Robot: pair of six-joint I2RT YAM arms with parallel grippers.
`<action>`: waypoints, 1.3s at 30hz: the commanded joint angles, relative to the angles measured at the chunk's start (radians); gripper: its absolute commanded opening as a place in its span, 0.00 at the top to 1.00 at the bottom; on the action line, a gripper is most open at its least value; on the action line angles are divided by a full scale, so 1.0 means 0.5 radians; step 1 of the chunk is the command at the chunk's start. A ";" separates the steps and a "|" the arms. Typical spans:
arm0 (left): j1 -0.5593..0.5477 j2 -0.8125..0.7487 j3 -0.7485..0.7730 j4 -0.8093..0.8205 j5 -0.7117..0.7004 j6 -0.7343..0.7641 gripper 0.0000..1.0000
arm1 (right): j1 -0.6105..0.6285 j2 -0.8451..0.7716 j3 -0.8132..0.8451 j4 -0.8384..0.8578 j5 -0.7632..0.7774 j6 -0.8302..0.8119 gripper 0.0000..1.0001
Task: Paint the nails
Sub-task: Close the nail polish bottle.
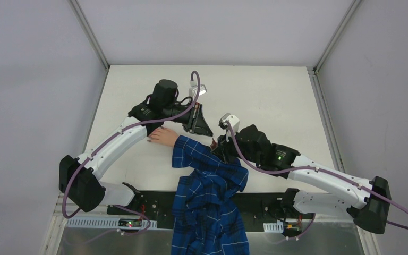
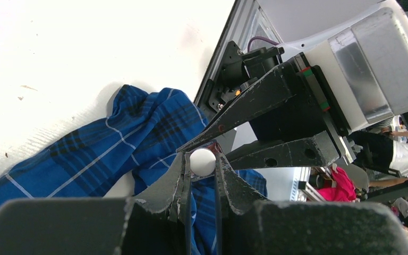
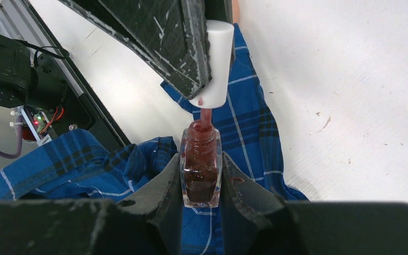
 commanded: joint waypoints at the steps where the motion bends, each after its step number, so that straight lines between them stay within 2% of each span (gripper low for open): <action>1: -0.015 0.011 -0.003 0.063 0.044 0.040 1.00 | -0.008 -0.006 0.109 0.063 0.026 -0.050 1.00; 10: -0.024 0.012 -0.009 0.063 0.016 0.049 1.00 | -0.043 -0.010 0.143 0.014 0.016 -0.043 1.00; 16: -0.052 0.005 -0.013 0.063 0.006 0.068 1.00 | -0.125 0.005 0.184 -0.014 -0.170 -0.016 1.00; 25: -0.089 -0.009 -0.015 0.063 -0.002 0.095 1.00 | -0.179 -0.017 0.215 0.050 -0.294 -0.017 1.00; 33: -0.097 -0.063 -0.010 0.063 0.086 0.143 1.00 | -0.395 -0.107 0.164 0.193 -0.789 0.144 1.00; 39: -0.133 -0.157 -0.011 0.063 0.258 0.219 1.00 | -0.564 -0.179 0.107 0.529 -1.222 0.325 1.00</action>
